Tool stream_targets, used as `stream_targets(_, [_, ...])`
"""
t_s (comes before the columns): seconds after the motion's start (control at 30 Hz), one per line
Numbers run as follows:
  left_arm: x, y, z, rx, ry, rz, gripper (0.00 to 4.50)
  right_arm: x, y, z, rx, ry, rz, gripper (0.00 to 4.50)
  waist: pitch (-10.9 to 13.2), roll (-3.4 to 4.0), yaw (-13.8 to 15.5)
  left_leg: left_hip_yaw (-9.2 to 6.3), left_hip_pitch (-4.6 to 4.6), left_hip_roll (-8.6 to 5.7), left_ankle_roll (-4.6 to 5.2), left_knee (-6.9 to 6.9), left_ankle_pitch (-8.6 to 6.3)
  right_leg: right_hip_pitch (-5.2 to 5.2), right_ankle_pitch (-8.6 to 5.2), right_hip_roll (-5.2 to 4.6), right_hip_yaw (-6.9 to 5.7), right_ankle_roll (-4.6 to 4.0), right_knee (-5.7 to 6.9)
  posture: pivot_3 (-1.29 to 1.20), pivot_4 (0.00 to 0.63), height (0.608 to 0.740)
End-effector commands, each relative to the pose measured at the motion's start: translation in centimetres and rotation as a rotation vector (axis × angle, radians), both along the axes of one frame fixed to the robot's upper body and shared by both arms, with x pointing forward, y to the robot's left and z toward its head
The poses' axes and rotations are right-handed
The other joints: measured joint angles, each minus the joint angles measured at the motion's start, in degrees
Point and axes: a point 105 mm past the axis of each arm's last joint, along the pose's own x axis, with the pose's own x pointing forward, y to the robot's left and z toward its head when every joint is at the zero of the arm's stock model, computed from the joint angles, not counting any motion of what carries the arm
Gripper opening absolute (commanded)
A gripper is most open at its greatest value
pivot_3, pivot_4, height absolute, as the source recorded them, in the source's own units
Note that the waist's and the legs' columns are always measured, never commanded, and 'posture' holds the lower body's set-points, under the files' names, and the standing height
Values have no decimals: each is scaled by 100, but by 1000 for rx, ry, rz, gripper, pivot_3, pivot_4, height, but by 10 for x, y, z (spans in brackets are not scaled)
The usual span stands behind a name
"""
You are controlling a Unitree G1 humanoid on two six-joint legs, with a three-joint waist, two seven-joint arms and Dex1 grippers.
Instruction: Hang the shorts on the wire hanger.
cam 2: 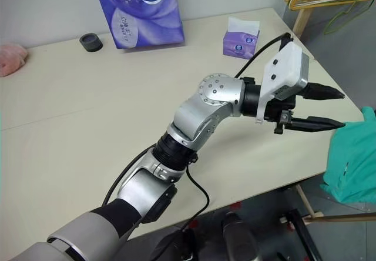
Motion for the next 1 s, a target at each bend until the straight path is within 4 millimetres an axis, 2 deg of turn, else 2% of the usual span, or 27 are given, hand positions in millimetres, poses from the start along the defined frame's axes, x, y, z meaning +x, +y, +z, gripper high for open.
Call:
stream_targets(0.03, [-11, -9, 8, -8, -41, -47, 2571, -5, 1, 8, -33, -26, -4, 0, 2, -3, 0, 4, 1, 0, 0, 0, 0, 0, 0, 0, 5, 1, 0, -404, 272, 740])
stream_targets(0.17, [-7, -15, 8, 0, -45, -43, 2571, -6, 3, 3, -31, -7, 0, 0, 4, -8, -1, 20, 4, -1, 6, 0, -4, -2, 2, 1, 30, 5, -1, -407, 271, 740])
stream_targets(0.3, [-6, -21, 8, -1, -47, -45, 2571, -5, 4, 8, -53, -31, -9, 0, 5, -8, -10, 37, 8, -1, 15, 0, -9, -3, 2, 2, 45, 11, -2, -410, 268, 740])
stream_targets(0.47, [-7, -27, 11, -18, -57, -54, 2607, -8, 4, 14, -93, -28, -28, 1416, 3, -5, -18, 45, 8, -1, 16, -2, -10, -10, 2, 2, 65, 14, 0, -414, 265, 740])
stream_targets(0.57, [-7, -29, 14, -36, -61, -52, 2607, -10, 4, 27, -149, -45, -52, 2306, 1, -2, -21, 54, 5, -1, 17, -3, -10, -18, 3, 2, 70, 15, 1, -414, 262, 740])
stream_targets(0.77, [-7, -30, 15, -40, -59, -58, 2607, -8, 13, 46, -241, -79, -63, 4376, -1, 1, -35, 65, 5, -2, 19, -3, -11, -20, 5, 2, 74, 22, 1, -419, 257, 740])
stream_targets(0.93, [-6, -31, 14, -36, -58, -65, 2607, -5, 23, 63, -349, -88, -78, 4442, -6, 10, -76, 66, 5, -2, 19, -3, -11, -23, 5, 2, 75, 23, 3, -422, 254, 740])
stream_targets(1.0, [-6, -31, 14, -35, -55, -66, 2607, -4, 30, 76, -443, -66, -69, 4442, -7, 12, -89, 70, 5, -3, 19, -3, -11, -23, 6, 2, 75, 24, 3, -423, 253, 740])
